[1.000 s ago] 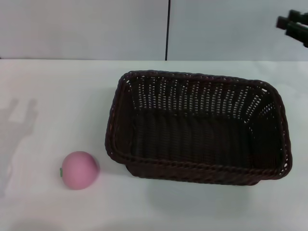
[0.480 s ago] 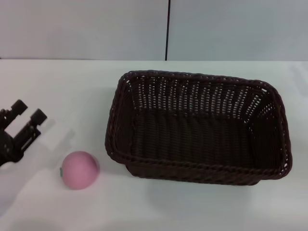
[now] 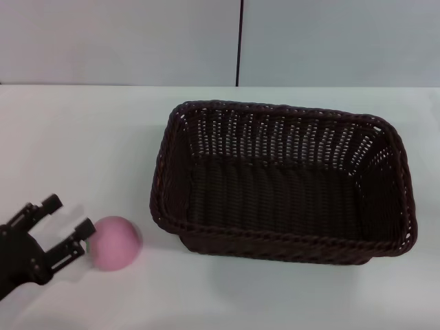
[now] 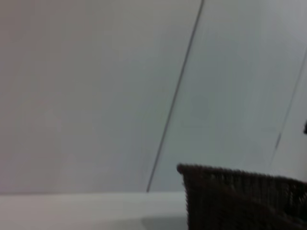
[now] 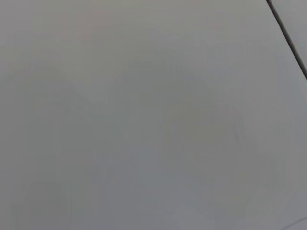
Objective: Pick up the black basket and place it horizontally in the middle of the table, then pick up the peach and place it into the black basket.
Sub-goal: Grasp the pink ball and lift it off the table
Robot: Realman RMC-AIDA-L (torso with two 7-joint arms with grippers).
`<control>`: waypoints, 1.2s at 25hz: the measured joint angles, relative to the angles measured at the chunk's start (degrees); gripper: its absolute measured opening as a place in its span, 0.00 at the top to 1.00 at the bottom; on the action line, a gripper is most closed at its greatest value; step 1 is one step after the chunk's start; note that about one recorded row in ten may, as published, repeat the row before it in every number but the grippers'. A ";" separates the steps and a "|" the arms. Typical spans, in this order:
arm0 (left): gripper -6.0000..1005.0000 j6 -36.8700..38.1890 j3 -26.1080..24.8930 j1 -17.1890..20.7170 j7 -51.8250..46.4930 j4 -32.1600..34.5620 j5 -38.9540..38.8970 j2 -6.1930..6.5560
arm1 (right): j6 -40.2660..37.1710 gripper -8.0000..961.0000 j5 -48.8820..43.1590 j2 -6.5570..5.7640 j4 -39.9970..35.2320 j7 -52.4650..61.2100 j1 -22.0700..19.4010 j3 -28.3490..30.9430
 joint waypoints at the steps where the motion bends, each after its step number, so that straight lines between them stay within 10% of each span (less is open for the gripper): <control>1: 0.18 0.00 0.00 0.00 0.00 0.00 0.00 0.00 | 0.30 0.54 0.04 0.00 0.25 -0.13 0.31 0.18; 30: 0.37 -7.18 10.00 -1.22 0.00 -1.00 0.00 0.02 | 2.20 0.54 -0.19 0.01 3.30 -0.23 0.64 0.36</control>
